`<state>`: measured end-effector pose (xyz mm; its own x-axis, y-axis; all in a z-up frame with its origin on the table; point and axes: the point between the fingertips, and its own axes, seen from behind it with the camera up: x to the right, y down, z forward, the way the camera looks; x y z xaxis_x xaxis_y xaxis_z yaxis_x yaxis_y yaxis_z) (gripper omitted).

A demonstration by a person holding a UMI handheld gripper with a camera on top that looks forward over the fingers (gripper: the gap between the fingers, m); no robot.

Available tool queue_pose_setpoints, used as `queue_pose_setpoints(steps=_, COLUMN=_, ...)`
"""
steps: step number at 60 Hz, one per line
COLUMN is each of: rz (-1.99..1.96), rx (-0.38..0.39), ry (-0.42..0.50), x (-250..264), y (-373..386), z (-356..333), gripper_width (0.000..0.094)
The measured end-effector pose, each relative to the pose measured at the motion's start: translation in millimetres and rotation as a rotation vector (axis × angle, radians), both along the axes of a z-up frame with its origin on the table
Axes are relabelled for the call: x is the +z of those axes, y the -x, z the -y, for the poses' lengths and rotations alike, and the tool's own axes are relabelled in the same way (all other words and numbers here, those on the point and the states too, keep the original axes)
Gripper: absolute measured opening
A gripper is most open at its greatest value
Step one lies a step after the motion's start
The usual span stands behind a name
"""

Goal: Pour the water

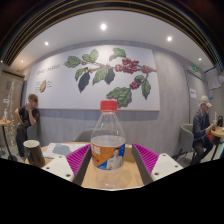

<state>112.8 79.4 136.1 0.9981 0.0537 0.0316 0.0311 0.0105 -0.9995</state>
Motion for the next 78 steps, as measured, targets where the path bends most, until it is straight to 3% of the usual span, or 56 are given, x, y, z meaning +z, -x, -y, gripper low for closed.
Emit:
queue_pose_setpoints(steps=4, rz=0.011, rx=0.011, ry=0.011, x=3.4, y=14.4, z=-12.0, gripper_width=0.079)
queue_pose_setpoints(steps=6, rz=0.019, rx=0.021, ry=0.027, x=-2.3, y=13.1, z=-18.0, gripper_width=0.0699)
queue_pose_setpoints(steps=8, rz=0.024, rx=0.012, ry=0.045, x=-5.4, y=11.2, z=-21.0, gripper_width=0.0537)
queue_pose_setpoints(steps=13, rz=0.011, rx=-0.045, ry=0.033, x=-1.9, y=-1.0, z=-21.2, gripper_width=0.045)
queue_pose_setpoints(steps=21, rz=0.028, rx=-0.054, ry=0.023, x=-6.7, y=9.8, z=-25.8, gripper_width=0.0316)
queue_pose_setpoints(steps=33, rz=0.385, rx=-0.041, ry=-0.02, x=27.4, y=55.0, z=-24.5, gripper_width=0.0312)
queue_pose_setpoints(steps=48, rz=1.427, rx=-0.04, ry=-0.204, x=77.8, y=194.8, z=-39.0, gripper_width=0.031)
queue_pose_setpoints(steps=52, rz=1.679, rx=0.0, ry=-0.233, x=100.6, y=208.1, z=-38.5, gripper_width=0.0311)
queue_pose_setpoints(steps=53, rz=1.743, rx=-0.024, ry=-0.239, x=80.4, y=224.1, z=-34.3, gripper_width=0.031)
queue_pose_setpoints(steps=57, rz=1.952, rx=0.0, ry=-0.256, x=92.7, y=225.9, z=-41.0, gripper_width=0.0312)
queue_pose_setpoints(steps=61, rz=2.133, rx=-0.047, ry=-0.287, x=80.2, y=238.1, z=-34.4, gripper_width=0.031)
queue_pose_setpoints(steps=67, rz=2.31, rx=-0.052, ry=-0.304, x=85.9, y=240.4, z=-40.4, gripper_width=0.0313)
queue_pose_setpoints(steps=78, rz=2.393, rx=-0.03, ry=-0.32, x=98.6, y=226.5, z=-46.5, gripper_width=0.0311)
